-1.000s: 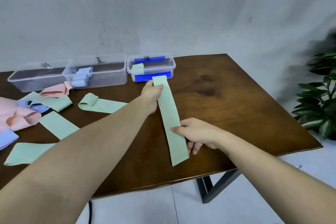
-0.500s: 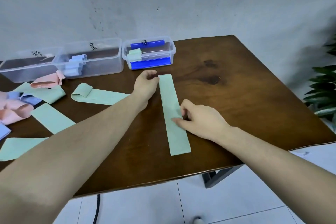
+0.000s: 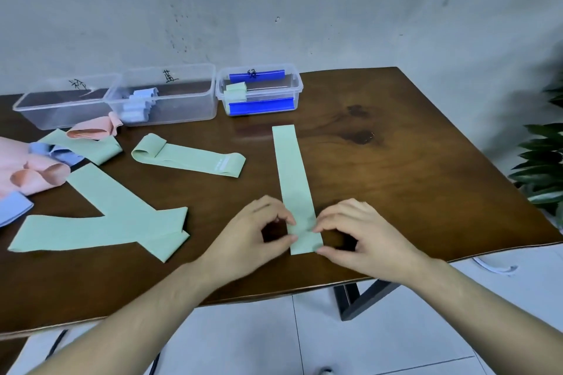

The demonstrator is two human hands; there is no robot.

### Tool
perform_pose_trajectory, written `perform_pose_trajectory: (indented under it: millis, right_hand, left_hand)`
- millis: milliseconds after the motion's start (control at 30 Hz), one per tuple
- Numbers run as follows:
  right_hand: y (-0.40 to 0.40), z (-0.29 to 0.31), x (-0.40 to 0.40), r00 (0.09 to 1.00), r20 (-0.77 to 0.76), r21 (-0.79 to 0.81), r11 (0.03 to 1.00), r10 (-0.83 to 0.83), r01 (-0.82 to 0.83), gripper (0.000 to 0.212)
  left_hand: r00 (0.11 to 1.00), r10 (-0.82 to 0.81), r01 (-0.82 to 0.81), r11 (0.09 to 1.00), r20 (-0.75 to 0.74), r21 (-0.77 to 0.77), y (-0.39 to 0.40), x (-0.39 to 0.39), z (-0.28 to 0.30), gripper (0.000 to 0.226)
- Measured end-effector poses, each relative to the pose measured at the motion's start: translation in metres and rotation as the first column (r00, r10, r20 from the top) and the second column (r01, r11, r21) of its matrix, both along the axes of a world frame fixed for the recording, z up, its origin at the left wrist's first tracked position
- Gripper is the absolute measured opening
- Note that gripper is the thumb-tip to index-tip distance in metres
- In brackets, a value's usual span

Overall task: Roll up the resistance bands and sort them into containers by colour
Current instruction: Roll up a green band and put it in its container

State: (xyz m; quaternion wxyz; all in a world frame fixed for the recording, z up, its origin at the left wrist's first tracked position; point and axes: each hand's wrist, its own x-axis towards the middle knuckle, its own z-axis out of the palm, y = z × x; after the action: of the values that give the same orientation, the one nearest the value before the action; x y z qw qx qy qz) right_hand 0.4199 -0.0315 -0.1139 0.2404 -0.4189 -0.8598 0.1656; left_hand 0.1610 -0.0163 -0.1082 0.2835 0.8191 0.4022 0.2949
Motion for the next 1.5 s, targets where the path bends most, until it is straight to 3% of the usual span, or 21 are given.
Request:
perform_pose_trajectory:
  millis: [167, 267, 433, 633, 767, 933, 1100, 1167, 1500]
  right_hand:
    - [-0.003, 0.0, -0.003, 0.994, 0.11, 0.033, 0.999, 0.029, -0.032, 0.033]
    - [-0.003, 0.0, -0.004, 0.985, 0.169, 0.078, 0.996, 0.034, -0.048, 0.026]
    - [-0.006, -0.004, -0.01, 0.992, 0.123, 0.14, 0.989, 0.04, -0.057, 0.027]
    - [-0.01, -0.002, -0.007, 1.0, -0.002, 0.141, 0.99, 0.018, -0.017, 0.02]
    - [-0.014, 0.0, -0.003, 0.999, 0.003, 0.09, 0.995, 0.053, -0.053, 0.022]
    - [-0.018, -0.003, -0.008, 0.993, -0.11, -0.013, 1.0, -0.029, 0.028, 0.017]
    - [-0.019, 0.002, -0.009, 0.985, -0.132, -0.192, 0.978, -0.108, 0.081, 0.02]
    - [-0.016, 0.005, -0.01, 0.984, -0.138, -0.225, 0.971, -0.112, 0.079, 0.019]
    - [-0.019, 0.004, -0.014, 0.989, -0.103, -0.144, 0.985, -0.108, 0.092, 0.009]
  left_hand:
    - [0.977, -0.048, 0.065, 0.995, -0.21, 0.074, -0.009, -0.003, -0.004, 0.037]
    - [0.953, -0.049, 0.1, 0.982, -0.297, 0.16, -0.01, 0.001, -0.007, 0.036]
    - [0.964, 0.008, 0.085, 0.937, -0.265, 0.339, -0.017, 0.014, -0.01, 0.02]
    - [0.986, 0.056, 0.015, 0.91, -0.159, 0.415, -0.026, 0.025, -0.006, 0.013]
    - [0.985, 0.068, -0.002, 0.922, -0.157, 0.387, -0.033, 0.023, -0.009, 0.016]
    - [0.986, 0.038, 0.02, 0.938, -0.16, 0.346, -0.035, 0.023, -0.007, 0.017]
    - [0.994, 0.087, -0.077, 0.986, -0.063, 0.151, -0.032, 0.021, -0.007, 0.015]
    - [0.993, 0.097, -0.087, 0.986, -0.069, 0.139, -0.03, 0.02, -0.008, 0.011]
    - [0.993, 0.095, -0.08, 0.977, -0.069, 0.198, -0.029, 0.023, -0.011, 0.012]
